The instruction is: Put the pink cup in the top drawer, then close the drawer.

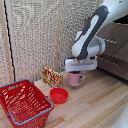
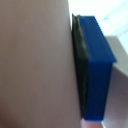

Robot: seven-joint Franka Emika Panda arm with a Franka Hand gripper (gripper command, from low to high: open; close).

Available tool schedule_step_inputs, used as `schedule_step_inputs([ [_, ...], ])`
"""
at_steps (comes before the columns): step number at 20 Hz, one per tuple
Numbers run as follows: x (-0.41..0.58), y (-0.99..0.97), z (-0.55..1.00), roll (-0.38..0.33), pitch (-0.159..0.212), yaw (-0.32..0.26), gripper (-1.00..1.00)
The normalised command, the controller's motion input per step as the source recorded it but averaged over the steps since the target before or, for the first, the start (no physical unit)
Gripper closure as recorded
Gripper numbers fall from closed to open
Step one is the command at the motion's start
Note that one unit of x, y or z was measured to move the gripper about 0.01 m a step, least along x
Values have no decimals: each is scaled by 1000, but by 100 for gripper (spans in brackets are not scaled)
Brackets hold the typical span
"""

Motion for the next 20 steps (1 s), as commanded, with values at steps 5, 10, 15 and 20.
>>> schedule_step_inputs([
  [5,397,0,689,-41,13,0,100],
  [10,404,6,682,-51,24,-23,100],
  [15,377,72,738,-65,35,-107,100],
  [20,379,141,845,-64,47,-148,100],
])
